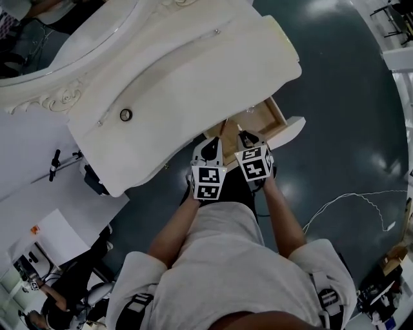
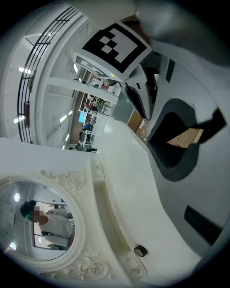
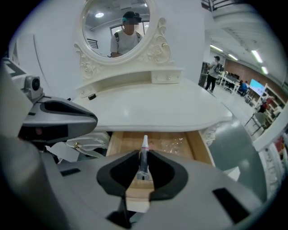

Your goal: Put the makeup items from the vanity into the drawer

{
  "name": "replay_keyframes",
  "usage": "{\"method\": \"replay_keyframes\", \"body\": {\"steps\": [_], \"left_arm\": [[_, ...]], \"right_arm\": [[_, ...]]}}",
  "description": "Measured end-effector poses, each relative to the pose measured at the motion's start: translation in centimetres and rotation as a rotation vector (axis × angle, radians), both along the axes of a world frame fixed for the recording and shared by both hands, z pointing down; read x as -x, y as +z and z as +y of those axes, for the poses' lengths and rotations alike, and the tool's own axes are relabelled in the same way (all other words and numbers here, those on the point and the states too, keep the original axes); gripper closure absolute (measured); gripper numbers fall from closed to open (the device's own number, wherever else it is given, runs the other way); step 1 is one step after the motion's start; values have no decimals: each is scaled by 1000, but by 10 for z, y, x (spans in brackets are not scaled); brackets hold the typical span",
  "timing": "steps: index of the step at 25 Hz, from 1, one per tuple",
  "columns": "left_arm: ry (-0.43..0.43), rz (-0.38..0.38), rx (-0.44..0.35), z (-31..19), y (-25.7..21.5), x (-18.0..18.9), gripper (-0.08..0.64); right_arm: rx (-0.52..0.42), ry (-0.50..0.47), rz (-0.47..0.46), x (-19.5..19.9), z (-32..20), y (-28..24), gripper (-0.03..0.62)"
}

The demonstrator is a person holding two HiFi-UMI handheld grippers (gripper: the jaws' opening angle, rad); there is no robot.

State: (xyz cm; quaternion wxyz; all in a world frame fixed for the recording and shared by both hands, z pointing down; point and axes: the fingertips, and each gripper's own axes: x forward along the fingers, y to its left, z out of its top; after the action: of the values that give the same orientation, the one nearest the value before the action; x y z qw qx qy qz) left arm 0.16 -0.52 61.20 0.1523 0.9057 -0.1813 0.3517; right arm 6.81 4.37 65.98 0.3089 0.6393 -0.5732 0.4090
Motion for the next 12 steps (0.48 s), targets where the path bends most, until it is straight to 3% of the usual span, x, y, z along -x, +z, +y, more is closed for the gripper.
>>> {"method": "replay_keyframes", "body": {"steps": [6, 12], "left_arm": [[8, -60, 40, 11, 37, 6, 554], [-50, -81, 112, 21, 66, 16, 554]], "right_arm": [[52, -39, -32, 3, 5, 33, 515], [100, -174, -43, 18, -3, 58, 515]]}}
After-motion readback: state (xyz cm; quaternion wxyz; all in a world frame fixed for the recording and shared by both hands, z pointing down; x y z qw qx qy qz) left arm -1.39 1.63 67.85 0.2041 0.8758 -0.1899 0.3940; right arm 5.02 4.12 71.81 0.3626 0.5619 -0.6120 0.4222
